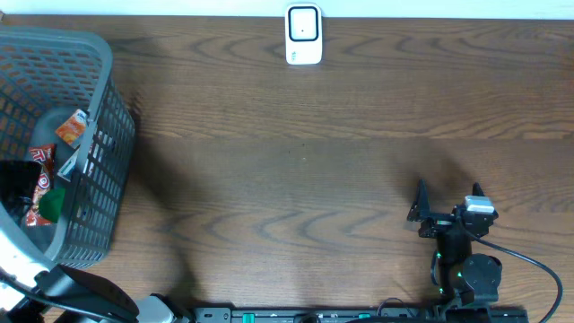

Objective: Scan the item barcode
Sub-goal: 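Reach the left gripper into the basket and grasp the green-capped bottle, then lift the bottle out and set it upright on the table center, then reach the left gripper back into the basket and grasp the Panadol box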

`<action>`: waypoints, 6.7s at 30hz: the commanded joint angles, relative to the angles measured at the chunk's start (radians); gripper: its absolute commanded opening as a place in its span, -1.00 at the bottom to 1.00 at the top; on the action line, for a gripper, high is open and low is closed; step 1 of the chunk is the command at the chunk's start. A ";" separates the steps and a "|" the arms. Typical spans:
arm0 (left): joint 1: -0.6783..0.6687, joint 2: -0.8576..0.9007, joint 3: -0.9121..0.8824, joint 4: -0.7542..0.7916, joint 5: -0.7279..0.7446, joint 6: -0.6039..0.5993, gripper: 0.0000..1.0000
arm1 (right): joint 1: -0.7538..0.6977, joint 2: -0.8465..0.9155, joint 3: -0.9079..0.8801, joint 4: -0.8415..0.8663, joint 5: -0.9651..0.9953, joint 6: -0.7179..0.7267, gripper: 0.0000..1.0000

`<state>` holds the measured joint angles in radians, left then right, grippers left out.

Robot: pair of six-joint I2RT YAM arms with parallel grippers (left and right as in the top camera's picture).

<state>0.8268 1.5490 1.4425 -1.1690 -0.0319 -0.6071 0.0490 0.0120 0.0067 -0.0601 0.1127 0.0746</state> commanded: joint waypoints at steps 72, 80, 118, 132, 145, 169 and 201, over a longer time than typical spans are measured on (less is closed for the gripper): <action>-0.072 -0.062 0.075 0.090 0.096 0.003 0.18 | -0.006 -0.006 -0.001 -0.003 0.003 -0.009 0.99; -0.117 -0.394 0.150 0.102 0.374 0.004 0.20 | -0.006 -0.006 -0.001 -0.004 0.003 -0.009 0.99; -1.393 0.401 0.045 0.224 -0.166 -0.900 0.27 | 0.076 -0.006 -0.001 -0.004 0.003 -0.009 0.99; -1.392 0.498 0.045 0.338 0.009 -1.093 0.66 | 0.076 -0.006 -0.001 -0.004 0.003 -0.009 0.99; -1.379 -0.060 0.115 0.318 0.020 -0.442 0.97 | 0.076 -0.006 -0.001 -0.004 0.003 -0.009 0.98; -0.091 -0.011 0.473 -0.146 0.179 -0.213 0.96 | 0.076 -0.006 -0.001 -0.004 0.003 -0.009 0.98; -0.385 0.548 0.380 -0.074 -0.187 -1.149 0.84 | 0.076 -0.006 -0.001 -0.004 0.003 -0.009 0.98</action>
<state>0.4343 2.0712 1.8366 -1.2358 -0.1474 -1.6711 0.1223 0.0116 0.0067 -0.0601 0.1120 0.0742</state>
